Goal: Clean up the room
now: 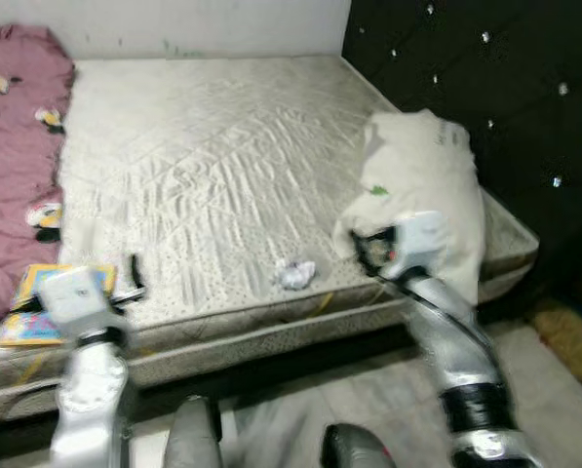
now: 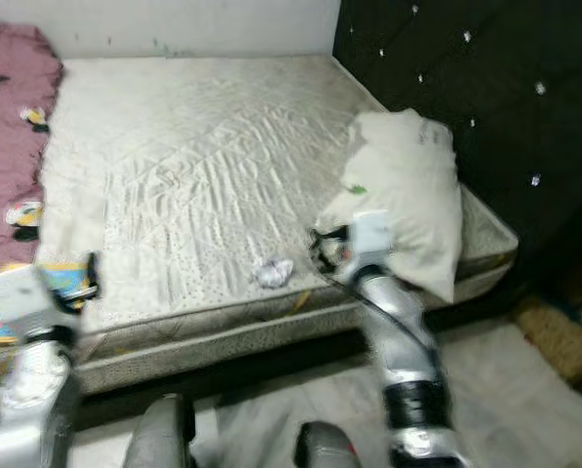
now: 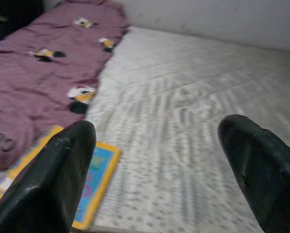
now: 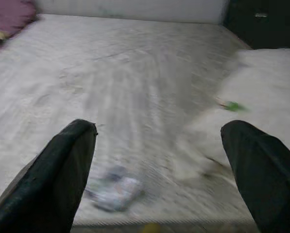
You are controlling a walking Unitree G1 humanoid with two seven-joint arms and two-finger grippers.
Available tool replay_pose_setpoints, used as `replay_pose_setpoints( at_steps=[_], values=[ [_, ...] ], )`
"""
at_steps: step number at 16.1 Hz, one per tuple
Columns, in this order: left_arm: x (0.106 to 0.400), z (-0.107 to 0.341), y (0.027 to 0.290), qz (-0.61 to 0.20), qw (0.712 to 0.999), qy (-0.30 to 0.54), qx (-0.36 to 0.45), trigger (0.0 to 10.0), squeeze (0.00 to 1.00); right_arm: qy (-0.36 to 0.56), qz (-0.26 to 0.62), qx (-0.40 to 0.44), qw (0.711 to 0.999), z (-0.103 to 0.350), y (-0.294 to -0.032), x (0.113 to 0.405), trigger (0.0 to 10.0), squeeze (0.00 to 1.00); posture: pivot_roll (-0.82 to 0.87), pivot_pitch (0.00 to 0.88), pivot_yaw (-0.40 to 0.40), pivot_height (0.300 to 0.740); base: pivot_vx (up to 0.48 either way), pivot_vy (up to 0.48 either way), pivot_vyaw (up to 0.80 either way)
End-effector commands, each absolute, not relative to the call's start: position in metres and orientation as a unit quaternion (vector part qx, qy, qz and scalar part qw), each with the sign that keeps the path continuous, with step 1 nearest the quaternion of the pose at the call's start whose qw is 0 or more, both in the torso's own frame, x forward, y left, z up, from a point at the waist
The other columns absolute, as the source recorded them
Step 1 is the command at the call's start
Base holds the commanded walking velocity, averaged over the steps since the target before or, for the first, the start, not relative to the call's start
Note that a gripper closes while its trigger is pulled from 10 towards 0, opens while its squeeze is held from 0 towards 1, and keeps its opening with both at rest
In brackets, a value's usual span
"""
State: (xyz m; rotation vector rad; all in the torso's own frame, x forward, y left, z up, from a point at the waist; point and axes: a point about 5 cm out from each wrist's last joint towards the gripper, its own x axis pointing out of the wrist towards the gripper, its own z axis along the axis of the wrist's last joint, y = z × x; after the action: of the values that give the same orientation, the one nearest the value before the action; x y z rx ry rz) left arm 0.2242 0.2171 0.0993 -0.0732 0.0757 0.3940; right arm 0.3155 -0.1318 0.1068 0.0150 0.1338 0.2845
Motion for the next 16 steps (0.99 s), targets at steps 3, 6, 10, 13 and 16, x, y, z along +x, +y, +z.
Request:
replay_pose_setpoints(
  at_steps=[3, 6, 10, 13, 16],
  values=[
    [0.227, 0.101, 0.209, 0.184, 0.981, 0.033, -0.046, 10.0, 0.0, 0.06, 0.144, 0.005, 0.988, 0.109, -0.139, 0.316, 10.0, 0.0, -0.01, 0.0, -0.085, 0.655, 0.416, 0.0, 0.14],
    [0.228, 0.099, 0.207, 0.184, 0.981, 0.043, -0.051, 10.0, 0.0, 0.061, 0.149, 0.004, 0.987, 0.108, -0.138, 0.314, 10.0, 0.0, -0.01, 0.0, -0.087, 0.655, 0.344, 0.0, 0.77],
    [0.227, 0.097, 0.206, 0.189, 0.979, 0.05, -0.05, 10.0, 0.0, 0.075, 0.152, 0.015, 0.985, 0.104, -0.138, 0.313, 10.0, 0.0, 0.0, 0.0, -0.087, 0.655, 0.0, 0.0, 0.0],
    [0.225, 0.097, 0.209, 0.196, 0.978, 0.052, -0.045, 10.0, 0.0, 0.082, 0.161, 0.026, 0.983, 0.102, -0.134, 0.312, 10.0, 0.0, 0.01, 0.0, -0.092, 0.655, 0.0, 0.0, 0.0],
    [0.221, 0.094, 0.216, 0.206, 0.976, 0.06, -0.041, 10.0, 0.0, 0.088, 0.168, 0.029, 0.982, 0.099, -0.13, 0.312, 10.0, 0.0, 0.02, 0.0, -0.091, 0.645, 0.0, 0.0, 0.0]
  ],
)
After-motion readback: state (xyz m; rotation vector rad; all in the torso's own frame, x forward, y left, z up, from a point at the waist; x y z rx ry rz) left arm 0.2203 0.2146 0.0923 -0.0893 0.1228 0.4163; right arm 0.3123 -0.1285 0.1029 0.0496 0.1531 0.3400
